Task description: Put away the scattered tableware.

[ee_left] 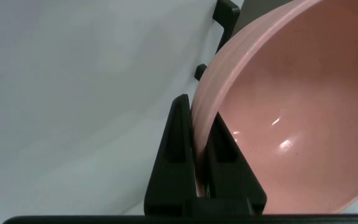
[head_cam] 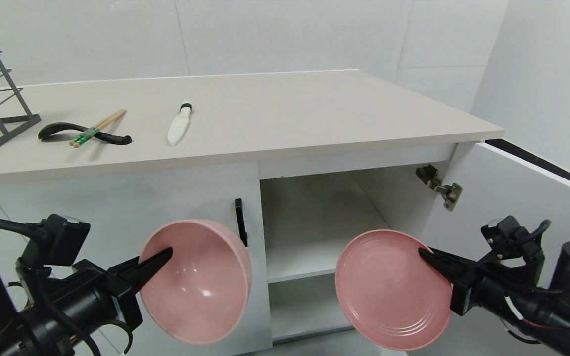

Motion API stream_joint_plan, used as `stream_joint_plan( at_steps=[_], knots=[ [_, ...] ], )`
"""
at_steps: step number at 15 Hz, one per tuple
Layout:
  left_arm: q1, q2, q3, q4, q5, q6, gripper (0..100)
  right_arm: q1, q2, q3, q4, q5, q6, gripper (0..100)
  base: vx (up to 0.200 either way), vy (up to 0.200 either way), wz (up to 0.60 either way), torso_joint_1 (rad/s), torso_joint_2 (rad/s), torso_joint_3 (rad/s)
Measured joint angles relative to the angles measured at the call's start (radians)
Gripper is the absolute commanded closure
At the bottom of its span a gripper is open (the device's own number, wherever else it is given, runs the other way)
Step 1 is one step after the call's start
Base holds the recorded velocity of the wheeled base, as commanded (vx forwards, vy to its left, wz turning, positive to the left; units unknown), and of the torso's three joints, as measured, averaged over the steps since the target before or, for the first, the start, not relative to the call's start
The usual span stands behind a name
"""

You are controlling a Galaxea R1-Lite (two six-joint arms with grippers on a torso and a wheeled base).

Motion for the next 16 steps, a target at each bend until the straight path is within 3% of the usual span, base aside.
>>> stream_joint_plan(
  at_steps=[5, 8, 16],
  knots=[
    [-0.002, 0.0, 0.003, 0.0, 0.0, 0.009, 100, 0.026, 0.078, -0.095, 0.0, -0.037, 0.07, 100, 0.0, 0.0, 0.0, 0.0, 0.0, 0.0],
    [0.0, 0.002, 0.014, 0.0, 0.0, 0.07, 100, 0.024, 0.15, -0.195, 0.0, -0.039, 0.104, 100, 0.0, 0.0, 0.0, 0.0, 0.0, 0.0],
    [-0.002, 0.002, 0.023, -0.001, 0.001, 0.075, 100, 0.04, 0.408, -0.458, 0.0, -0.037, 0.124, 100, 0.0, 0.0, 0.0, 0.0, 0.0, 0.0]
  ],
)
